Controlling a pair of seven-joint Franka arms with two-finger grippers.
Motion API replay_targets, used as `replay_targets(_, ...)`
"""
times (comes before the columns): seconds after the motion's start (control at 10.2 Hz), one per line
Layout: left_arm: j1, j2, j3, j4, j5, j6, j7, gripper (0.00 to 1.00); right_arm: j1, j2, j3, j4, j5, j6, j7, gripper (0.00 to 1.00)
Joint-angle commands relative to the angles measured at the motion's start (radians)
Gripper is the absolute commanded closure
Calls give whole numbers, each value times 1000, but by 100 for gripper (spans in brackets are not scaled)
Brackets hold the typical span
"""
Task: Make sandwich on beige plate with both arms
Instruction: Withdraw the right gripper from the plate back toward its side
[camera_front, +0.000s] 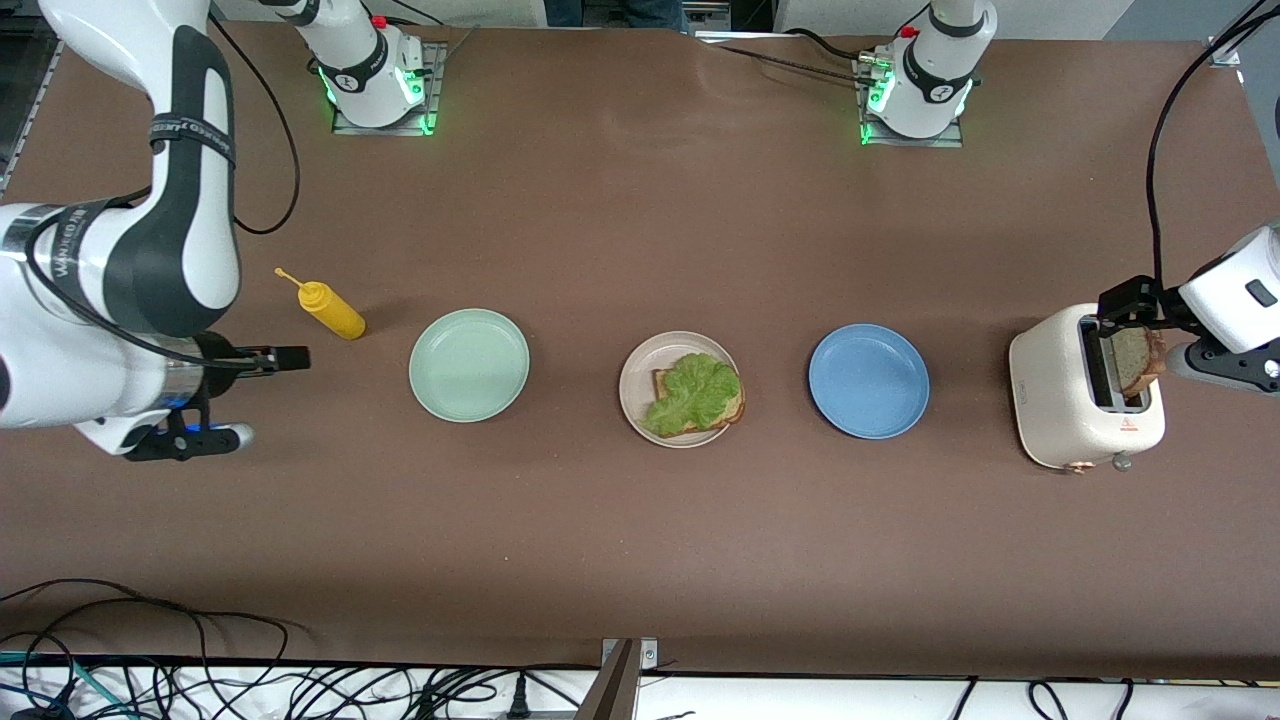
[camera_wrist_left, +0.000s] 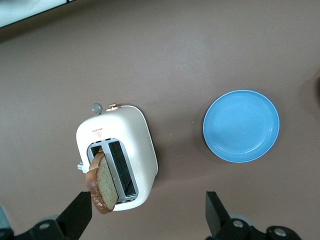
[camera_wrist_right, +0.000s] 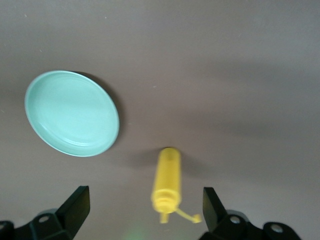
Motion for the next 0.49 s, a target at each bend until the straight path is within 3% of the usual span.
replay_targets(0.0,7,-13,-4,-4,-23,-10,-11,0,17,-82,-47,-165,-12,93,-271,0)
replay_targets(0.29,7,-13,-4,-4,-23,-10,-11,0,15,-231,-59,-453,-9,341,-637,0)
replay_targets(0.39,5,-12,-4,-4,-23,-10,-11,0,9,-250,-77,-515,35,390,-778,0)
